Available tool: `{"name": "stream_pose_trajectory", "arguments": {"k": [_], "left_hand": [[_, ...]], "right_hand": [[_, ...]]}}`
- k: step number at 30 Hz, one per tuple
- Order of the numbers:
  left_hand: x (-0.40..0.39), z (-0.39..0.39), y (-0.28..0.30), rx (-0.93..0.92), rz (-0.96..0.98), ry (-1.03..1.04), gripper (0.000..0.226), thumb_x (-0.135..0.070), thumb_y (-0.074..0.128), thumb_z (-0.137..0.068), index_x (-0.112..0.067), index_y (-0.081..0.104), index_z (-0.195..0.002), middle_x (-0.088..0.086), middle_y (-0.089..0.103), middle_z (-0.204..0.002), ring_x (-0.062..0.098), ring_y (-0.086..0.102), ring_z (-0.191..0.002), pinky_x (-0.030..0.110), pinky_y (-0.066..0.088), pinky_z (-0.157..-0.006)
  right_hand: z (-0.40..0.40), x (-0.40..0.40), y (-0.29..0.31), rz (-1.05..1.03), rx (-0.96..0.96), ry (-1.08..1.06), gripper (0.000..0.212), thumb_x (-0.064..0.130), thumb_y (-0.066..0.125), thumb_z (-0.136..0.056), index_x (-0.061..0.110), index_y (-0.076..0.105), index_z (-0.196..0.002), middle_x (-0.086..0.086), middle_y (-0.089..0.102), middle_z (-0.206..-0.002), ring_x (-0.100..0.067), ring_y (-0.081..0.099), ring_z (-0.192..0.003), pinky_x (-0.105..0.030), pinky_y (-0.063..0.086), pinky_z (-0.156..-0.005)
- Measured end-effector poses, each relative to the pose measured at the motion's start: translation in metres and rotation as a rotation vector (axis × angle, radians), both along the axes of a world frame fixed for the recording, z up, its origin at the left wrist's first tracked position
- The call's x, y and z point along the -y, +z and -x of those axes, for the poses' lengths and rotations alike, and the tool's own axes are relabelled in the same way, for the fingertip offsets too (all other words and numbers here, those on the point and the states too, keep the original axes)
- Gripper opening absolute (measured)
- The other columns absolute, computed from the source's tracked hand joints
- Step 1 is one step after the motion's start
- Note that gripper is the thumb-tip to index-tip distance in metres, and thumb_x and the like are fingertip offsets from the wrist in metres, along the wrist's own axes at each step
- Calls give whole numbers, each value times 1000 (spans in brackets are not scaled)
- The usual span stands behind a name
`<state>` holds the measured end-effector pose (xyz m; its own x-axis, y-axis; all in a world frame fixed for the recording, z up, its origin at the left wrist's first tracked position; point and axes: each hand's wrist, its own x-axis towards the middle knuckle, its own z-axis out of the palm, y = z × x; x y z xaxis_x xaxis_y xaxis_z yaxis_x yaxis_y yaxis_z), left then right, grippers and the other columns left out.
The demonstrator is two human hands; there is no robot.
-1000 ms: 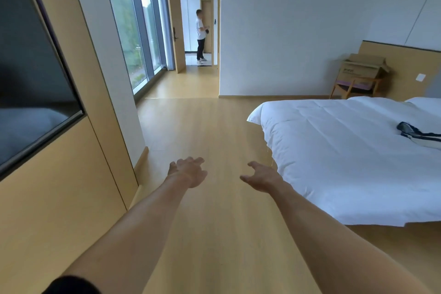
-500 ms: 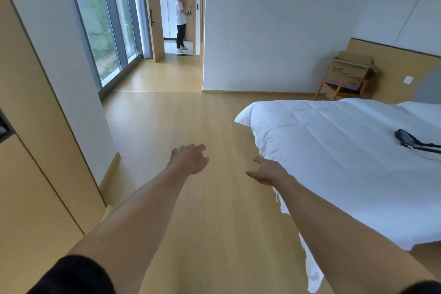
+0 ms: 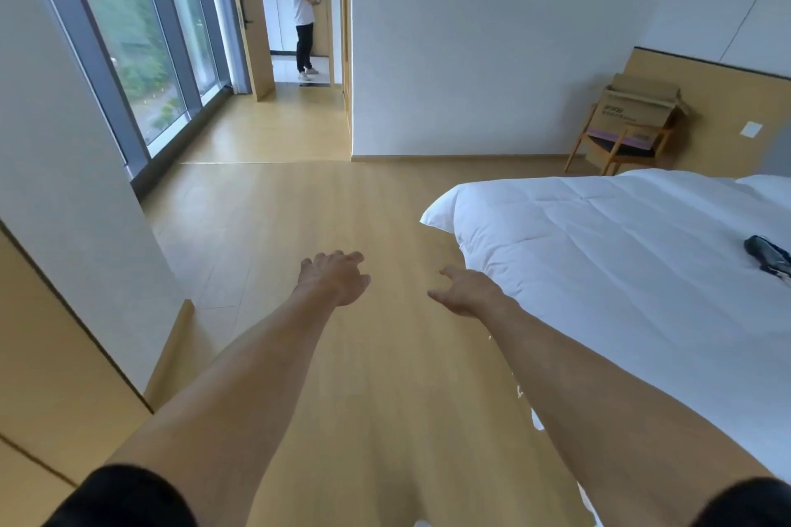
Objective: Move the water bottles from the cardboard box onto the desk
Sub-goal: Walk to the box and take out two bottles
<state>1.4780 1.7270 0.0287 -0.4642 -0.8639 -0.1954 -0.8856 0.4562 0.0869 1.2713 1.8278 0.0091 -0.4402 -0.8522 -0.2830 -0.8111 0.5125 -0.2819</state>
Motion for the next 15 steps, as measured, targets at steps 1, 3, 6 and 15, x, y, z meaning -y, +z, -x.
{"name": "stream_pose_trajectory", "arguments": {"k": [1,3,6,15], "left_hand": [[13,4,-2,3,-2,4,55,-52,35,-104,-34,31,-155,3,40,-157,29,39,-141,45,29,-115],[41,12,-5,12,1,15,55,-53,35,-104,-34,30,-156,4,39,-157,30,38,-141,45,28,-116],[90,29,-7,26,-5,43,56,-54,35,-104,-34,30,-156,4,38,-157,30,37,-142,44,28,-116],[260,115,10,13,3,110,55,-50,39,-104,-34,31,-155,3,41,-155,28,39,-140,42,28,-115]], "right_hand": [[4,15,-1,6,3,2,67,60,49,-94,34,33,-154,-1,46,-153,-25,45,-138,-43,42,-110],[14,48,-4,19,10,8,67,61,47,-94,34,33,-154,0,45,-154,-26,44,-139,-42,42,-109],[32,102,-6,21,17,41,67,60,47,-95,32,31,-154,0,46,-154,-25,44,-139,-41,41,-109],[118,284,4,30,25,110,65,57,48,-97,29,32,-154,-1,43,-155,-25,44,-139,-42,40,-110]]}}
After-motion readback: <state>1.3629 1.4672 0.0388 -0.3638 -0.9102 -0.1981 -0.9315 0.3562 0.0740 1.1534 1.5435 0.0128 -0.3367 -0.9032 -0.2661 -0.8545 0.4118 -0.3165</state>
